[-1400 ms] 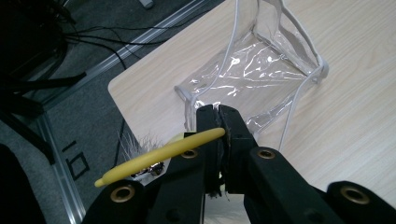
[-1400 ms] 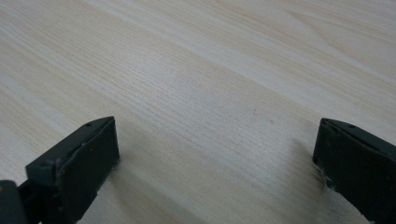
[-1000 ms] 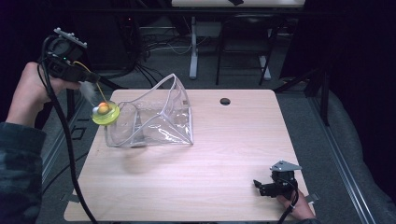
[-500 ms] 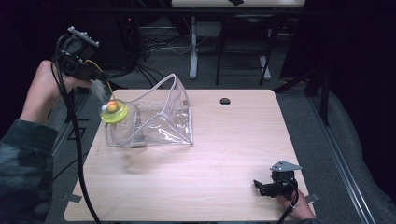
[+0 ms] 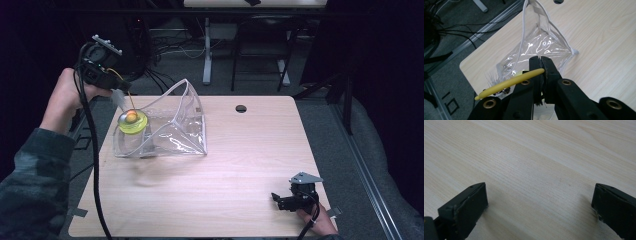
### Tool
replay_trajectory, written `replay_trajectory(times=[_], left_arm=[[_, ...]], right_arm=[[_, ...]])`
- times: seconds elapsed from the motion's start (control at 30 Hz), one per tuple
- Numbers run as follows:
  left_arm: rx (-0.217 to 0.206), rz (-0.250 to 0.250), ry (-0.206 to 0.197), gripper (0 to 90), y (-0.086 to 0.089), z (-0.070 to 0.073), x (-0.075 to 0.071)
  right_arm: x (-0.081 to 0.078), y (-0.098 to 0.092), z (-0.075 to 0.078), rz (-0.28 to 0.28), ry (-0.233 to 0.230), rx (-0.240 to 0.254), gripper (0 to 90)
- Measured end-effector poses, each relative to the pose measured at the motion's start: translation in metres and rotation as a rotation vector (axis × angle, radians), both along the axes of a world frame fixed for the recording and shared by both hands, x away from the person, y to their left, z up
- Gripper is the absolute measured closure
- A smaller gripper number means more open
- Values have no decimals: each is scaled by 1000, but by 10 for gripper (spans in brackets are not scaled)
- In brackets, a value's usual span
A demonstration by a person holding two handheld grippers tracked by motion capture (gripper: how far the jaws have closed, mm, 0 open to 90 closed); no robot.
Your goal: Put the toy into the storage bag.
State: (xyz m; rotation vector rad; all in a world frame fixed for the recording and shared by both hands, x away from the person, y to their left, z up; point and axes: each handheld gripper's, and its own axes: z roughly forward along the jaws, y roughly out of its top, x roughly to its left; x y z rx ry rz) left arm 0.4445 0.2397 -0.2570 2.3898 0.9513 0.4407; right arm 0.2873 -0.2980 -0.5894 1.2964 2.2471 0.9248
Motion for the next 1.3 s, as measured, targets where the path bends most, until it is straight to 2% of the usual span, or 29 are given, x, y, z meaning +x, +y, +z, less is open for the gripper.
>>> replay_trajectory(times=[0.5, 0.6, 0.9, 1.1, 1.3], left_arm=[[-6, -27, 59, 878, -20, -27, 18], [-14, -35, 81, 878, -22, -32, 22], [-36, -28, 116, 878, -22, -51, 33], [-29, -30, 150, 878, -22, -65, 40], [-41, -34, 181, 878, -21, -75, 47]], right_arm=[[0, 0, 0, -2, -2, 6, 0], [0, 0, 0, 1, 1, -1, 0], [0, 0, 0, 0, 0, -4, 0], [0, 0, 0, -2, -2, 3, 0], [0, 0, 0, 1, 1, 2, 0]])
